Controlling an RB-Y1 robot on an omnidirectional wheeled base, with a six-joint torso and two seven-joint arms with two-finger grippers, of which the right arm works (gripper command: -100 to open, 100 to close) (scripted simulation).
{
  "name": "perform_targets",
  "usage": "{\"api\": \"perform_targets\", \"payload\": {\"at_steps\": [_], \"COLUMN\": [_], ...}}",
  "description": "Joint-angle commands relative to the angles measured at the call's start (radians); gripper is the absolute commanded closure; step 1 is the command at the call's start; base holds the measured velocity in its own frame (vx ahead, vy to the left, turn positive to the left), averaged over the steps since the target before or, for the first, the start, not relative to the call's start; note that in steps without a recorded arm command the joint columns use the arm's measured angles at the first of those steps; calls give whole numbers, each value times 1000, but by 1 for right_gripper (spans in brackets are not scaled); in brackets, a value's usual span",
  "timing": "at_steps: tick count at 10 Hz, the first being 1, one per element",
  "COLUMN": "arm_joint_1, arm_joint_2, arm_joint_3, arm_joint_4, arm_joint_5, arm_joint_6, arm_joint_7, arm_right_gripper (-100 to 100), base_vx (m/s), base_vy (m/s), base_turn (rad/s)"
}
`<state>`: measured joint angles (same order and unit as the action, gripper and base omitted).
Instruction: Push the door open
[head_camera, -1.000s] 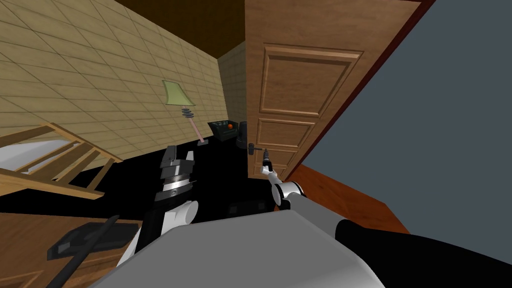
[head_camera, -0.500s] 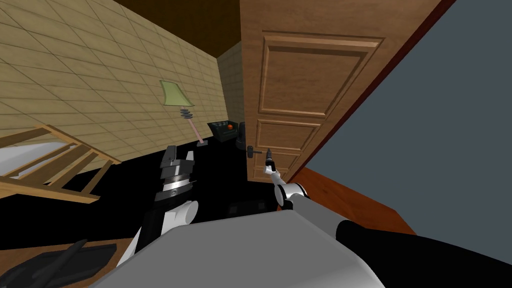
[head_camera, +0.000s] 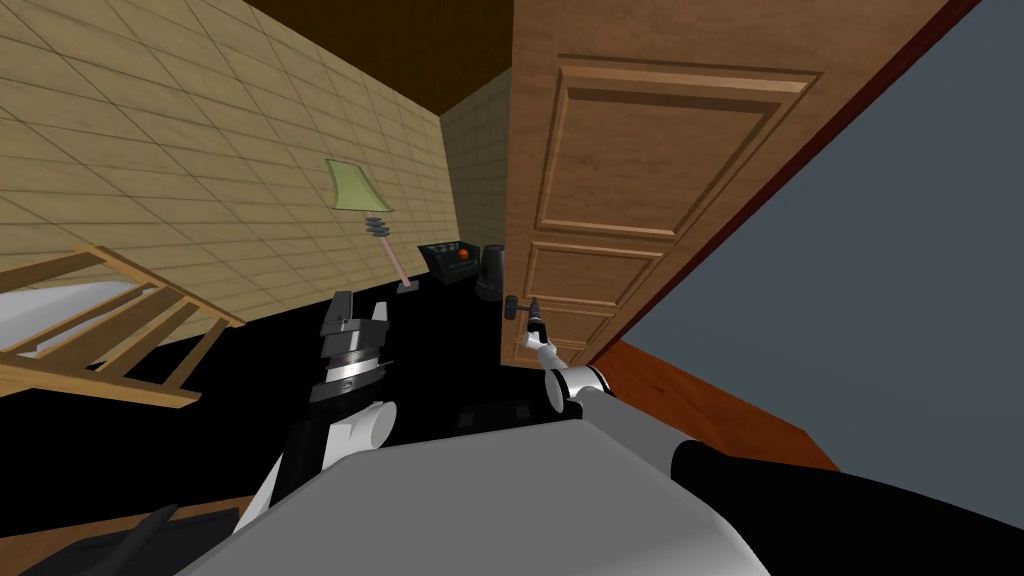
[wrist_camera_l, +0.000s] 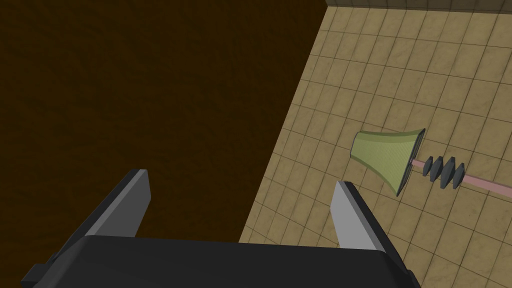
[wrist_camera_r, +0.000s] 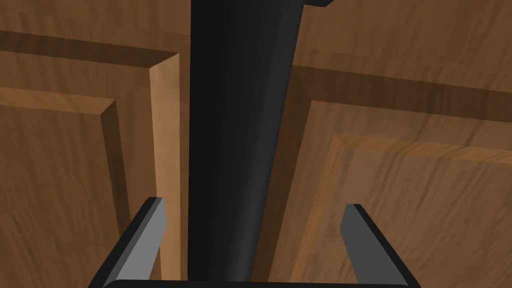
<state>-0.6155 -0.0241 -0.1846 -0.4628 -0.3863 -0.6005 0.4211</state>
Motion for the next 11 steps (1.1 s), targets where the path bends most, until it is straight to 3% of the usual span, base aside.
{"api": "perform_targets", "payload": {"at_steps": [1,2,4,5,8,9,11], "arm_joint_1": [-7,-7,-7,-7,-11,-11,-11], "arm_joint_2": [31,31,31,60,59,59,59], "arm_joint_3": [1,1,1,0,1,1,1], "arm_joint_4": [22,0,22,23,31,31,31], "arm_joint_5": [0,0,0,0,0,0,0], "arm_joint_6": [-15,-15,-15,-17,-24,-24,-24], "arm_joint_7": [-9,-9,-9,-8,-11,-11,-11], "arm_right_gripper": [-100,-100,-100,-100,-100,100,100], "base_vx": [52,31,-7,10,10,0,0], "base_vy": [128,95,18,42,36,0,0], "base_turn": [25,1,-1,16,0,0,0]}}
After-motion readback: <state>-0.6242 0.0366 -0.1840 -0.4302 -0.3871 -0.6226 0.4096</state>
